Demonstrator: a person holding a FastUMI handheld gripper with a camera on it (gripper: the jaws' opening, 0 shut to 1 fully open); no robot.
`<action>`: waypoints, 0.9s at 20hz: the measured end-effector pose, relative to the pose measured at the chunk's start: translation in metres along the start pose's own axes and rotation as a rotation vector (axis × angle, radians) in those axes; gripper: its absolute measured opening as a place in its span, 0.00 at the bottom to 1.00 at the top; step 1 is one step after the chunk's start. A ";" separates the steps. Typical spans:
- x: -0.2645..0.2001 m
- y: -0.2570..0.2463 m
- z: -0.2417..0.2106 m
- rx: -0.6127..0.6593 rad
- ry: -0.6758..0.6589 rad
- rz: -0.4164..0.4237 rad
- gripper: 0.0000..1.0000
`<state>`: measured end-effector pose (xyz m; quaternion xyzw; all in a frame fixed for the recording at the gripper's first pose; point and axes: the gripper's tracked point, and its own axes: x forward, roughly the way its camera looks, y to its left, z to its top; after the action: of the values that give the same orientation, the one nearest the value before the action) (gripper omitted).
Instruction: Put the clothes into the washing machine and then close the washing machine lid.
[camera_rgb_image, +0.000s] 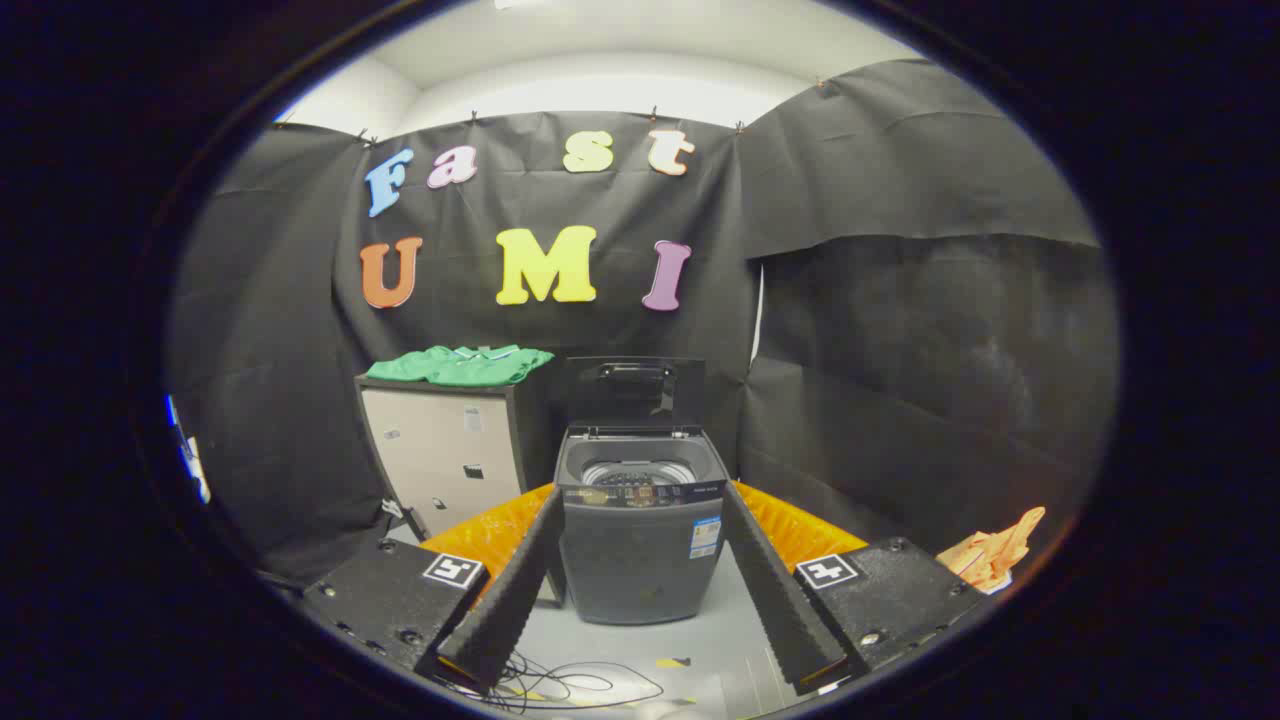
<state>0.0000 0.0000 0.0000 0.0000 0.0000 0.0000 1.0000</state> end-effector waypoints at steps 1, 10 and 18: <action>0.001 0.000 -0.001 0.003 0.002 0.000 0.99; 0.003 0.000 -0.003 0.002 0.017 -0.004 0.99; 0.025 0.007 0.011 0.008 0.023 0.002 0.99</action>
<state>0.0253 0.0066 0.0110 0.0042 0.0117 0.0008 0.9999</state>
